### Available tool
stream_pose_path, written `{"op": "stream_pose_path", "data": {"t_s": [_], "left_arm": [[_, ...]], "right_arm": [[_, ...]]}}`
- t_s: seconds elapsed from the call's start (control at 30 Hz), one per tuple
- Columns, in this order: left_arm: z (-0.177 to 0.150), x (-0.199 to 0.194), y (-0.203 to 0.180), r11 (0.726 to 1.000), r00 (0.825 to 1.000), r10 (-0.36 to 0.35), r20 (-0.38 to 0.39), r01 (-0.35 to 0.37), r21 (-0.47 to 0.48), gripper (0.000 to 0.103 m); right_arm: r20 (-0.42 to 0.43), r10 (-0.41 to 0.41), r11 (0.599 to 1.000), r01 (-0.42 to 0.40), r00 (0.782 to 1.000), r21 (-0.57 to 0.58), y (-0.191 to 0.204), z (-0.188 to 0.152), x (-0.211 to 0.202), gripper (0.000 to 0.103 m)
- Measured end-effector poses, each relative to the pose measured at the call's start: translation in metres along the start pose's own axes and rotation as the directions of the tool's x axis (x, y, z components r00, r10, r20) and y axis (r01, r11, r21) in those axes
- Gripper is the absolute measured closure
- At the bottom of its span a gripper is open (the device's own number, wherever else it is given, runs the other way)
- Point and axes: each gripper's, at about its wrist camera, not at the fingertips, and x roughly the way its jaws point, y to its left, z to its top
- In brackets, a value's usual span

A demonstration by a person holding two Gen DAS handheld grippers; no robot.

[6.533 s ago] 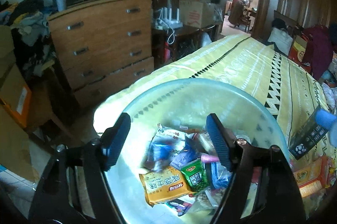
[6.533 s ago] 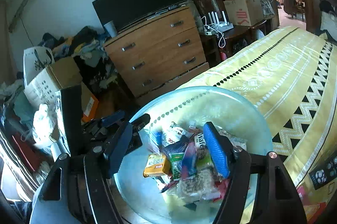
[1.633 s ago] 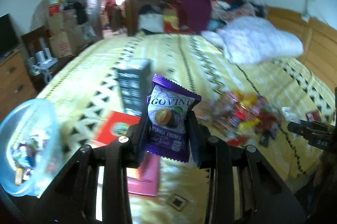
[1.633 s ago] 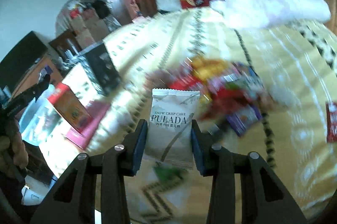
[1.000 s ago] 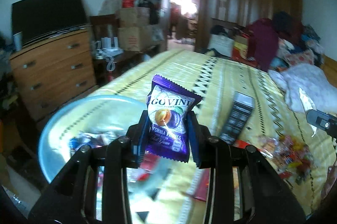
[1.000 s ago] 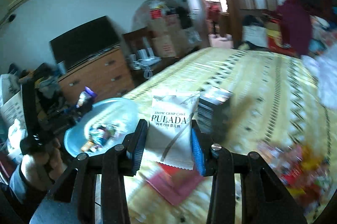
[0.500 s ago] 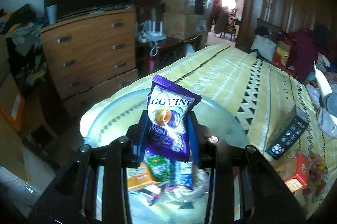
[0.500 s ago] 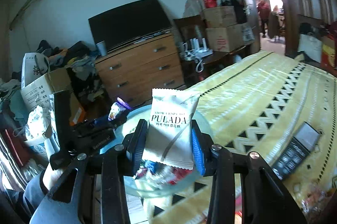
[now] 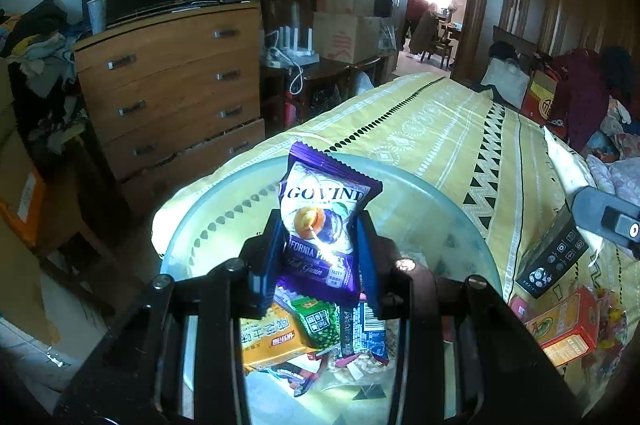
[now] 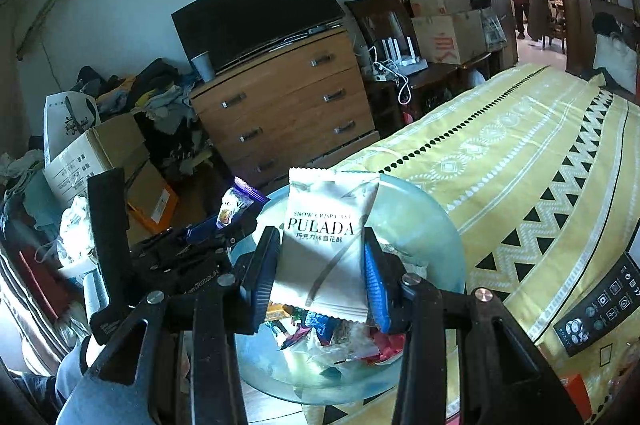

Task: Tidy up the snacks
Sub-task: 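Carry the Govind and Pulada packets over the glass bowl with both tools, then open both tools to drop the packets into the glass bowl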

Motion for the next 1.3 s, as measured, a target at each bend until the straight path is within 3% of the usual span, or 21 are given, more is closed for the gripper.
{"op": "stream_pose_path", "data": {"t_s": [1.3], "left_arm": [[0.008, 0.009, -0.001, 1.0, 1.0, -0.018, -0.007, 0.018, 0.023, 0.068]], "right_arm": [[-0.007, 0.008, 1.0, -0.008, 1.0, -0.003, 0.008, 0.004, 0.007, 0.059]]}}
